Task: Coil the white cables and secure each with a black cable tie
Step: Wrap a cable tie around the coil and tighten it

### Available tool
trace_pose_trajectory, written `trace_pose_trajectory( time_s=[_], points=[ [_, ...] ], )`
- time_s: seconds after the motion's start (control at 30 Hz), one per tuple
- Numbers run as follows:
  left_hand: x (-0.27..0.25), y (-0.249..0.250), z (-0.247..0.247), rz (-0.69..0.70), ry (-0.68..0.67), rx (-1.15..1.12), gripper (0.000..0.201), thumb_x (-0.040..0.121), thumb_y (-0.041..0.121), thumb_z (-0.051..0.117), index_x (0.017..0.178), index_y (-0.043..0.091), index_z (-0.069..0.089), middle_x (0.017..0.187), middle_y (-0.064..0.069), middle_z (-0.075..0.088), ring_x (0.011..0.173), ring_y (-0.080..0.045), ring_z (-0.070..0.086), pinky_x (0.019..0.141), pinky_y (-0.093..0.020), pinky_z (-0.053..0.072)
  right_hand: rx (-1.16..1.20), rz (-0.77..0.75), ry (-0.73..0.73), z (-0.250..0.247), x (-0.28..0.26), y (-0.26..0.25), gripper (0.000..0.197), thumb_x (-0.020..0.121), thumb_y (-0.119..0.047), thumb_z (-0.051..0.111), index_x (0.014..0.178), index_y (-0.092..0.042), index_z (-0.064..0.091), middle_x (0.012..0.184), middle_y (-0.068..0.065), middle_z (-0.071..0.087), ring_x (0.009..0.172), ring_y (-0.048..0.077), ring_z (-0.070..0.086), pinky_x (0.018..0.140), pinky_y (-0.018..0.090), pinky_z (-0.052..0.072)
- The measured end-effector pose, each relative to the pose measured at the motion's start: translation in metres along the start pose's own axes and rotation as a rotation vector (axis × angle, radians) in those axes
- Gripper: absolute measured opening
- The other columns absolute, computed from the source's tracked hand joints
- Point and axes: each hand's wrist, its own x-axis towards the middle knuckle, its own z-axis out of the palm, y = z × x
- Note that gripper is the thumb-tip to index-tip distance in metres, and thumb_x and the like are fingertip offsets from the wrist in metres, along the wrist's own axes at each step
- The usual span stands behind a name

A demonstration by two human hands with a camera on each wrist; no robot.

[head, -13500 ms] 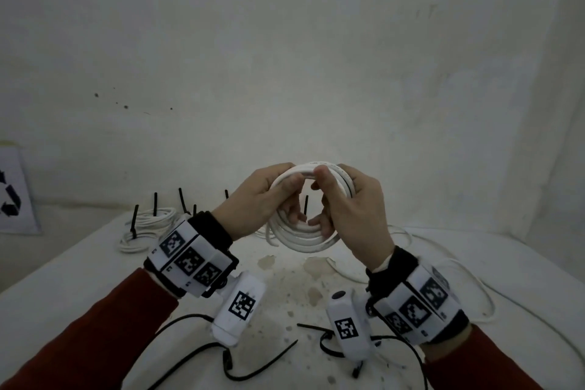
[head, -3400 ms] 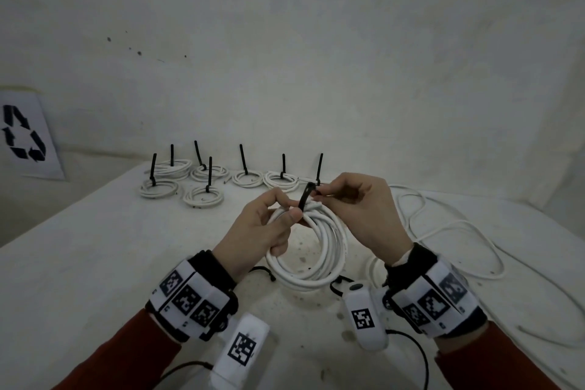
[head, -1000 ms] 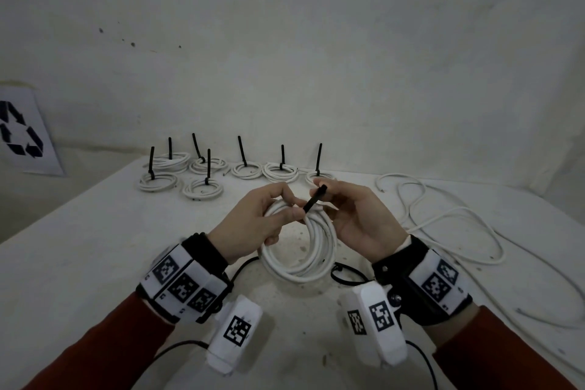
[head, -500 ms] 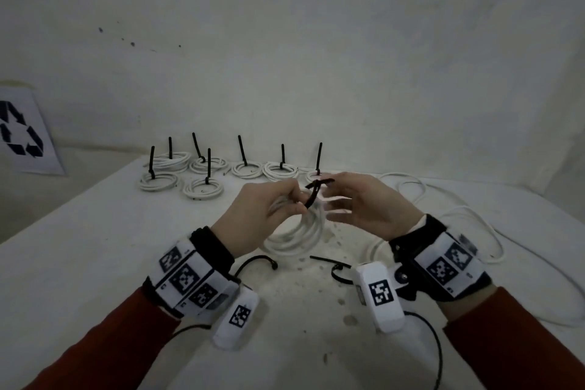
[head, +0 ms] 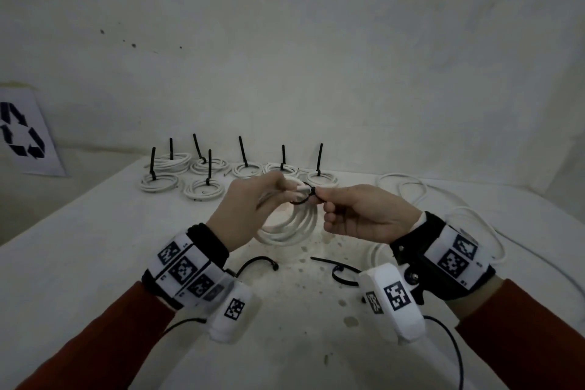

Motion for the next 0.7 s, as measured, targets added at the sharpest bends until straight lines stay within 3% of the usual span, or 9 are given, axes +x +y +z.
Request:
trace_pose_trajectory(
  time_s=[0.1, 0.2, 0.27, 0.33, 0.4, 0.5, 0.53, 0.6, 0.7],
  points=[
    [-0.002, 0.005, 0.006, -0.150, 0.135, -0.089, 0.017, 0.087, 0.021, 0.065, 0.077, 0.028, 0.052, 0.091, 0.029, 0.067, 0.066, 0.006, 0.059, 0.062, -0.008, 0.041, 0.055, -0.070, -0.010, 0.004, 0.001, 0.007, 0.019, 0.095, -0.012, 0.054, 0.091, 0.002, 0.066, 0.054, 0.000, 0.050, 0.047, 0.008, 0.047, 0.054, 0.019, 0.051],
    [0.000, 0.010, 0.016, -0.221, 0.223, -0.125, 0.013, 0.087, 0.020, 0.065, 0.081, 0.014, 0.057, 0.084, 0.027, 0.066, 0.060, 0.003, 0.055, 0.057, -0.008, 0.039, 0.016, -0.165, 0.021, 0.008, 0.000, 0.009, 0.015, 0.094, -0.008, 0.055, 0.091, 0.001, 0.067, 0.055, 0.001, 0.051, 0.048, 0.009, 0.047, 0.053, 0.019, 0.050],
    [0.002, 0.010, 0.022, -0.235, 0.256, -0.121, 0.016, 0.088, 0.020, 0.064, 0.083, 0.008, 0.056, 0.084, 0.022, 0.067, 0.064, -0.007, 0.057, 0.057, -0.012, 0.041, -0.001, -0.208, 0.047, 0.010, -0.001, 0.011, 0.013, 0.092, -0.006, 0.057, 0.085, -0.003, 0.068, 0.055, 0.001, 0.053, 0.049, 0.010, 0.046, 0.052, 0.020, 0.050],
    [0.002, 0.011, 0.026, -0.192, 0.263, -0.089, 0.015, 0.089, 0.020, 0.063, 0.082, 0.011, 0.055, 0.086, 0.010, 0.069, 0.073, -0.015, 0.059, 0.062, -0.018, 0.043, 0.014, -0.221, 0.062, 0.010, -0.003, 0.011, 0.013, 0.092, -0.005, 0.057, 0.086, -0.004, 0.068, 0.054, 0.001, 0.053, 0.048, 0.010, 0.046, 0.052, 0.021, 0.050],
    [0.003, 0.012, 0.026, -0.121, 0.262, -0.066, 0.012, 0.090, 0.018, 0.063, 0.081, 0.021, 0.054, 0.087, 0.004, 0.070, 0.078, -0.012, 0.060, 0.064, -0.015, 0.044, 0.093, -0.183, 0.046, 0.007, -0.005, 0.009, 0.013, 0.092, -0.005, 0.056, 0.090, -0.002, 0.068, 0.053, 0.000, 0.051, 0.047, 0.009, 0.045, 0.052, 0.020, 0.049],
    [0.003, 0.008, 0.024, -0.065, 0.223, -0.073, 0.007, 0.089, 0.013, 0.063, 0.084, 0.016, 0.058, 0.090, 0.019, 0.064, 0.078, 0.009, 0.059, 0.068, -0.004, 0.039, 0.210, -0.099, 0.017, 0.002, -0.009, 0.005, 0.016, 0.092, -0.006, 0.054, 0.092, 0.001, 0.069, 0.049, -0.001, 0.048, 0.042, 0.007, 0.044, 0.049, 0.020, 0.048],
    [0.004, 0.005, 0.022, -0.045, 0.200, -0.061, 0.006, 0.089, 0.014, 0.063, 0.085, 0.012, 0.059, 0.092, 0.021, 0.064, 0.081, 0.011, 0.059, 0.070, -0.004, 0.040, 0.220, -0.081, 0.016, 0.000, -0.010, 0.004, 0.016, 0.092, -0.006, 0.054, 0.093, 0.002, 0.068, 0.048, -0.002, 0.048, 0.041, 0.007, 0.044, 0.047, 0.020, 0.047],
    [0.004, -0.001, 0.019, 0.026, 0.147, -0.016, 0.006, 0.088, 0.016, 0.064, 0.085, 0.014, 0.060, 0.093, 0.015, 0.067, 0.087, 0.004, 0.062, 0.075, -0.010, 0.045, 0.226, -0.051, 0.009, -0.003, -0.011, 0.002, 0.017, 0.091, -0.005, 0.054, 0.096, 0.004, 0.067, 0.047, -0.002, 0.048, 0.041, 0.007, 0.042, 0.046, 0.020, 0.046],
    [0.006, -0.005, 0.015, 0.160, 0.048, 0.101, 0.006, 0.089, 0.012, 0.062, 0.085, 0.008, 0.061, 0.085, 0.009, 0.061, 0.079, -0.002, 0.057, 0.072, -0.009, 0.041, 0.171, -0.043, 0.000, -0.005, -0.012, 0.001, 0.019, 0.091, -0.005, 0.053, 0.099, 0.006, 0.066, 0.049, -0.001, 0.046, 0.044, 0.008, 0.040, 0.046, 0.020, 0.045]
  ],
)
